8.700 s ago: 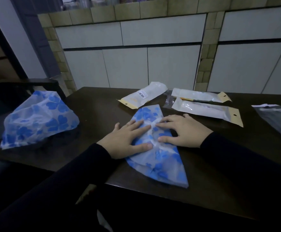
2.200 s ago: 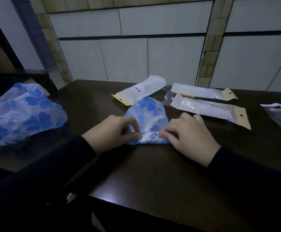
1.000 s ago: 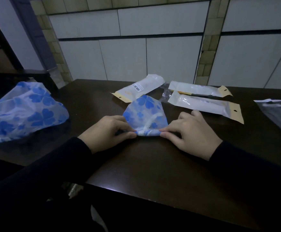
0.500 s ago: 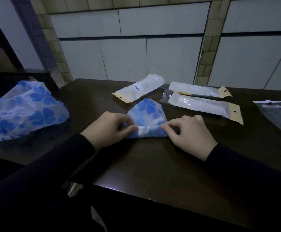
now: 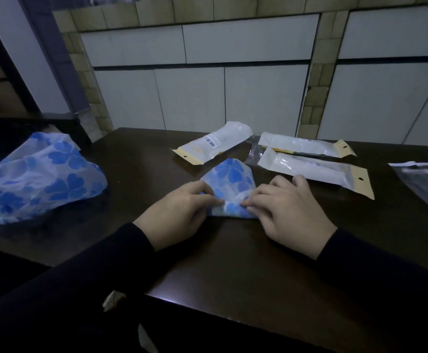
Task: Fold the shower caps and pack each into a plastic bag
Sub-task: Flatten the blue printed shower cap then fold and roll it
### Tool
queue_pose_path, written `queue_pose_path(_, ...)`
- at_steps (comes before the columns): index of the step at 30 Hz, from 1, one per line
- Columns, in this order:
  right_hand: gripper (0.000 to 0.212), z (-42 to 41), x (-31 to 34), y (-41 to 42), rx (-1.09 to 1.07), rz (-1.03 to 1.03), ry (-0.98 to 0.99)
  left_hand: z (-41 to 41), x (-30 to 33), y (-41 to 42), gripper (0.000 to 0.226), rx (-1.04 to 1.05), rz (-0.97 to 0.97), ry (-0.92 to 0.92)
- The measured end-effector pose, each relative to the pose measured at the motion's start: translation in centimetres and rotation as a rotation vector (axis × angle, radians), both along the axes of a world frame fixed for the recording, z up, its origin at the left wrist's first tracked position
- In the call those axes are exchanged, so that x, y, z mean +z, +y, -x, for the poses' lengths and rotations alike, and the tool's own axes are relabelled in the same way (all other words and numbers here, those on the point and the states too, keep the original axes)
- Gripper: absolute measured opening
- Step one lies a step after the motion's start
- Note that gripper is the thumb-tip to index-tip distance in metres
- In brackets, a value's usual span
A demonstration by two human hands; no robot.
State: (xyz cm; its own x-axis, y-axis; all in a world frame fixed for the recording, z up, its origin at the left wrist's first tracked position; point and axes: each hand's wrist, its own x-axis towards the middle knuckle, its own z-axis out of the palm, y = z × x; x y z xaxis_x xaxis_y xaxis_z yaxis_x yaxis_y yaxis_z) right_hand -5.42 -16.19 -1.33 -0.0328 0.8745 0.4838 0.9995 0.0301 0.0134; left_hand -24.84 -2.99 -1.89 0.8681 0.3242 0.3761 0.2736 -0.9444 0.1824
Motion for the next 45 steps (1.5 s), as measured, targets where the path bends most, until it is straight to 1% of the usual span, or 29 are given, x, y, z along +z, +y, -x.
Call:
queue_pose_path(3,0.049,0.2,0.1,-0.1,-0.058,0.170,0.032,0.1,-0.3,0.7,0.042,-0.030,0.069,0.020)
queue_pose_path(5,0.055,0.1,0.3,0.1,-0.093,0.230,0.081,0.2,-0.1,1.4,0.049,-0.032,0.108,0.032)
queue_pose_path(8,0.048,-0.5,0.1,0.5,-0.125,0.256,0.133,0.2,0.4,1.9,0.050,-0.029,0.149,0.026)
queue_pose_path(12,0.040,-0.8,-0.1,0.5,-0.129,0.230,0.116,0.2,0.5,1.6,0.044,-0.042,0.064,0.015)
queue_pose_path(14,0.037,-0.8,0.0,0.3,-0.114,0.213,0.112,0.3,0.7,1.3,0.040,-0.055,0.062,0.006)
queue_pose_path(18,0.030,-1.0,0.5,0.3,-0.079,0.220,0.195,0.5,1.1,0.8,0.034,-0.038,0.141,-0.006)
queue_pose_path(23,0.027,-0.9,0.4,0.7,-0.125,0.252,0.333,0.5,1.3,0.6,0.021,0.091,0.262,-0.004)
queue_pose_path(26,0.026,-0.7,0.2,0.9,-0.159,0.250,0.354,0.4,1.6,0.3,0.016,0.150,0.333,-0.009)
queue_pose_path(28,0.022,-0.7,-0.1,0.9,-0.179,0.209,0.374,0.3,1.7,0.2,0.014,0.175,0.339,0.001)
queue_pose_path(31,0.019,-0.7,-0.5,0.9,-0.199,0.158,0.382,0.2,1.6,0.2,0.012,0.217,0.324,0.022)
queue_pose_path(35,0.025,-0.6,-0.6,0.8,-0.208,0.143,0.333,0.1,1.2,0.3,0.006,0.225,0.265,0.006)
queue_pose_path(39,0.031,-0.7,-0.5,0.9,-0.196,0.042,0.224,0.0,0.8,0.1,0.018,0.180,0.095,-0.030)
queue_pose_path(41,0.028,-0.6,-0.6,0.8,-0.147,-0.013,0.191,-0.1,0.8,-0.3,0.020,0.139,0.059,-0.058)
queue_pose_path(43,0.020,-0.5,-0.6,0.8,-0.080,-0.056,0.145,-0.1,0.7,-0.7,0.020,0.083,0.017,-0.071)
queue_pose_path(45,0.020,-0.3,-0.5,0.8,-0.057,-0.038,0.099,-0.2,0.5,-0.8,0.033,0.068,-0.012,-0.043)
